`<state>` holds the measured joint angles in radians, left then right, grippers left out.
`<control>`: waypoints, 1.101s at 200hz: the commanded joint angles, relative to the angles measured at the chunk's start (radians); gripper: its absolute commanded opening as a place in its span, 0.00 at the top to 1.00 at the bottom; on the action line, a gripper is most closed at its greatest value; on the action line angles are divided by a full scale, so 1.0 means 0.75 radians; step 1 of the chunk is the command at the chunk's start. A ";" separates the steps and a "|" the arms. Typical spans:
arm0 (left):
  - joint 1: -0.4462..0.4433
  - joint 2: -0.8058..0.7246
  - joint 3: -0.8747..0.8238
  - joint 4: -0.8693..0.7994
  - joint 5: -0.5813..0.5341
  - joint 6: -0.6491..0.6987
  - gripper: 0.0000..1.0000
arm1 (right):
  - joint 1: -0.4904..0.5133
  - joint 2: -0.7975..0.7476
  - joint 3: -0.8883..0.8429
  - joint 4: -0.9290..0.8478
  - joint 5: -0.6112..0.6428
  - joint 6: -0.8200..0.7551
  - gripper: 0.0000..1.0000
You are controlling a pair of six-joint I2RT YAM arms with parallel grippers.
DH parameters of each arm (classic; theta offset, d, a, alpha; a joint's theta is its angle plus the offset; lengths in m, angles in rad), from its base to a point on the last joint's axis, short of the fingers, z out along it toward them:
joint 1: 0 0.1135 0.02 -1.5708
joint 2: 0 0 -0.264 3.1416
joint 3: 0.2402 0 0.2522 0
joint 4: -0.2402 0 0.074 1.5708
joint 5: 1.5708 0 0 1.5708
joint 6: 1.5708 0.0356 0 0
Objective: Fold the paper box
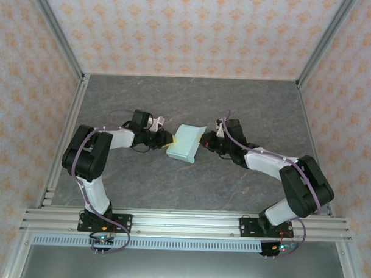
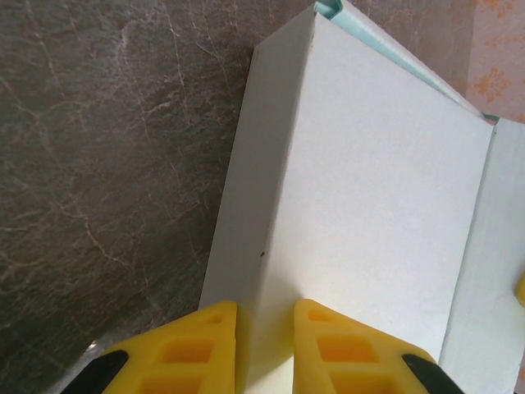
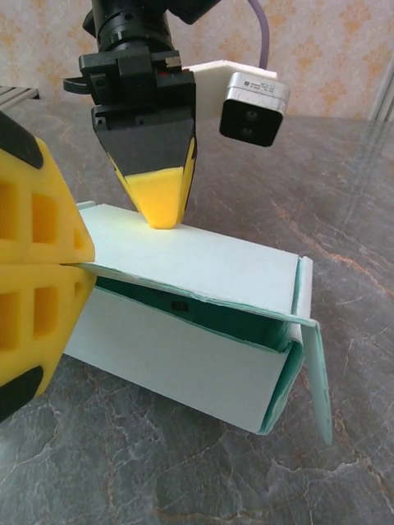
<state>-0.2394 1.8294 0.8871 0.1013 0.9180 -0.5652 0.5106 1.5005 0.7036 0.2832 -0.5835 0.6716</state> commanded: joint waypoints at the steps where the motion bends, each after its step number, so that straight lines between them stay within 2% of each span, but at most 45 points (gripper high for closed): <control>1: -0.010 0.076 -0.045 -0.095 -0.052 -0.025 0.81 | 0.009 -0.024 0.056 0.086 -0.070 0.005 0.98; 58: -0.014 0.093 -0.029 -0.127 -0.050 0.006 0.74 | 0.043 0.012 0.079 0.099 -0.050 0.026 0.98; 220: -0.049 0.078 0.040 -0.273 -0.121 0.113 0.70 | 0.101 0.134 0.187 -0.006 0.045 0.038 0.98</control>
<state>-0.2398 1.8404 0.9237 0.0383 0.8837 -0.5213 0.5583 1.5597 0.8207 0.3138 -0.5816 0.7097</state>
